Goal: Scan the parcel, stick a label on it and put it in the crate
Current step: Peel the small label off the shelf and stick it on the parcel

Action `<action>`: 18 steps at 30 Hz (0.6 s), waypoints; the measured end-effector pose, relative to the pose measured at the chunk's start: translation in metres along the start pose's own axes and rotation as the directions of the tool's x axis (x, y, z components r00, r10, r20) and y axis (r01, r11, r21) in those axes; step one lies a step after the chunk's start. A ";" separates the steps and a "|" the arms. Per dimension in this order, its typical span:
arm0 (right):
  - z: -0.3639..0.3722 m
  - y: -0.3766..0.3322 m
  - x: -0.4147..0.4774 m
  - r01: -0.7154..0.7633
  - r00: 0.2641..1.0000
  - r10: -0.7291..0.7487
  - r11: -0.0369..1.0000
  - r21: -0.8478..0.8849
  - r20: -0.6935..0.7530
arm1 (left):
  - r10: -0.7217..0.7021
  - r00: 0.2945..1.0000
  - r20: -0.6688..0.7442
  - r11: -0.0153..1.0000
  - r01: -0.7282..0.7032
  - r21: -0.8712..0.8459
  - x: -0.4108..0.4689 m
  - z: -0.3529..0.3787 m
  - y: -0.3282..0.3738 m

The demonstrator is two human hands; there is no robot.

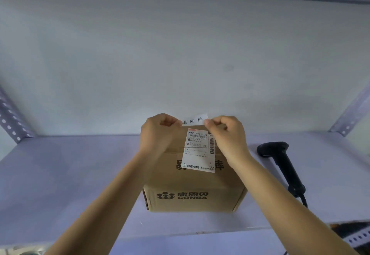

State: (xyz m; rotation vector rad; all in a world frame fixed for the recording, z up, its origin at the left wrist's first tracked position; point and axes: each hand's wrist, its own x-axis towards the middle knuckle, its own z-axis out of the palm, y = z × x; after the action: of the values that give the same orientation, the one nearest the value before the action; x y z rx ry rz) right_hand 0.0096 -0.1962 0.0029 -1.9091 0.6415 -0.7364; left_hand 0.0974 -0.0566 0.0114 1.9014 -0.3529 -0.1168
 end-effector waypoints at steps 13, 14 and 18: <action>0.033 0.033 0.050 -0.091 0.996 0.075 0.872 -0.480 -0.053 | -0.025 0.998 -0.056 0.923 0.045 0.382 0.056 0.041 -0.026; 0.034 0.034 0.050 -0.090 0.996 0.073 0.869 -0.486 -0.054 | -0.023 0.998 -0.061 0.923 0.045 0.383 0.056 0.042 -0.027; 0.034 0.035 0.049 -0.075 0.997 0.054 0.868 -0.491 -0.057 | -0.008 0.998 -0.068 0.917 0.034 0.396 0.057 0.043 -0.028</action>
State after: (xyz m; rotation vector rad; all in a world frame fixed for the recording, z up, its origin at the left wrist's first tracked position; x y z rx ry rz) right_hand 0.0629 -0.2246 -0.0307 -2.3267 0.9896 -0.6064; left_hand 0.1462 -0.1036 -0.0250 2.3072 -0.3294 0.0055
